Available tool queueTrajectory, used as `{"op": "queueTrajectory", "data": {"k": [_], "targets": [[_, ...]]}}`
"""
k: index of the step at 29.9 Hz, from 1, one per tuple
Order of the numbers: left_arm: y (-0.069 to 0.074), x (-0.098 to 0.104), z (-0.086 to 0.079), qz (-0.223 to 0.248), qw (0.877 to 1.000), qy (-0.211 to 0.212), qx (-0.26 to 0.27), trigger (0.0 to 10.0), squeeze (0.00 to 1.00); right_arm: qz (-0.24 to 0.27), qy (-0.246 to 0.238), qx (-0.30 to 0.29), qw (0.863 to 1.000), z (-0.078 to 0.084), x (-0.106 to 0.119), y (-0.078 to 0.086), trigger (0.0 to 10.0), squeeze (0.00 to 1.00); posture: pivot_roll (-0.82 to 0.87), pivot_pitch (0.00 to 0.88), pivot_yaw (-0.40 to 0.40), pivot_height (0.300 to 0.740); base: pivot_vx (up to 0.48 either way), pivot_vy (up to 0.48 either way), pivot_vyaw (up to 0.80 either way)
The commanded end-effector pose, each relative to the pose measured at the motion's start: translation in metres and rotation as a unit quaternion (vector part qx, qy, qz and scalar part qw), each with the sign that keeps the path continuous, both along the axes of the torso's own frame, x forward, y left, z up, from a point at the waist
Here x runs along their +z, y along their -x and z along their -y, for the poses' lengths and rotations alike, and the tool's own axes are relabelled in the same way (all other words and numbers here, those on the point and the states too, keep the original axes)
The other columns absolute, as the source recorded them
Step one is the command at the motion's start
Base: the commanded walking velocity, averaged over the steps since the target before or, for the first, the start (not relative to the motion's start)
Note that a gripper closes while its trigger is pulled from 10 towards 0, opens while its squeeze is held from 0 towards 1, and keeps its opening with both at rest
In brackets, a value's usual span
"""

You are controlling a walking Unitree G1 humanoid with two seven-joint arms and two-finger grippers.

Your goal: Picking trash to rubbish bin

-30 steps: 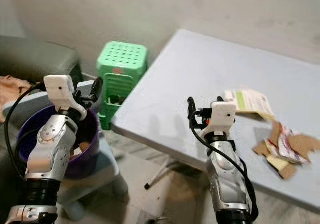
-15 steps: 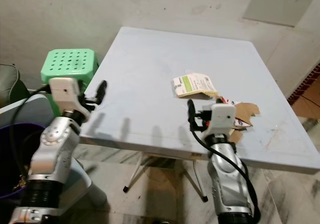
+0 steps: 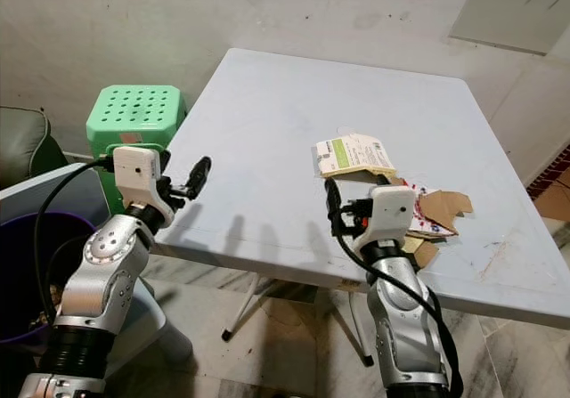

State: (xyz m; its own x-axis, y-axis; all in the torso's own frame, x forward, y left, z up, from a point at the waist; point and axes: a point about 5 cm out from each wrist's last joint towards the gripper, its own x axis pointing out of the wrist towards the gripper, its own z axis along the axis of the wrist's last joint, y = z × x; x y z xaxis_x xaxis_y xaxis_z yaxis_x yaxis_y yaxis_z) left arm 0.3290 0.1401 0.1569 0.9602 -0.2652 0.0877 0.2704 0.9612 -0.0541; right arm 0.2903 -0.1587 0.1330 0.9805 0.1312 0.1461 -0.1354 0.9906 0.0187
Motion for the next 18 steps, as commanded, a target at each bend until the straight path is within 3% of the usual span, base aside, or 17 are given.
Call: {"op": "queueTrajectory", "data": {"k": [1,13,16,18], "targets": [[0.0017,0.0007,0.0064,0.0,1.0,-0.001,-0.01,10.0,0.0,0.007,0.003,-0.003,1.0,0.0054,0.0041,0.0016,10.0,0.0,-0.02,0.08,-0.061,0.74,0.0,-0.48,0.0],[0.0024,-0.0002,0.0064,-0.004,1.0,-0.001,-0.01,10.0,0.0,0.007,0.002,0.004,1.0,0.0051,0.0052,0.0032,10.0,0.0,-0.03,0.084,-0.064,0.74,0.0,-0.48,0.0],[0.0019,0.0001,0.0066,-0.001,1.0,0.012,0.002,10.0,0.0,0.006,0.002,0.007,1.0,0.005,0.0057,0.0032,10.0,0.0,-0.03,0.085,-0.066,0.74,0.0,0.0,0.0],[0.0009,-0.0021,0.0071,-0.008,1.0,-0.003,0.012,10.0,0.0,0.004,0.005,0.013,1.0,0.0047,0.0054,0.0037,10.0,0.0,-0.03,0.087,-0.067,0.74,0.0,0.0,0.0]]}}
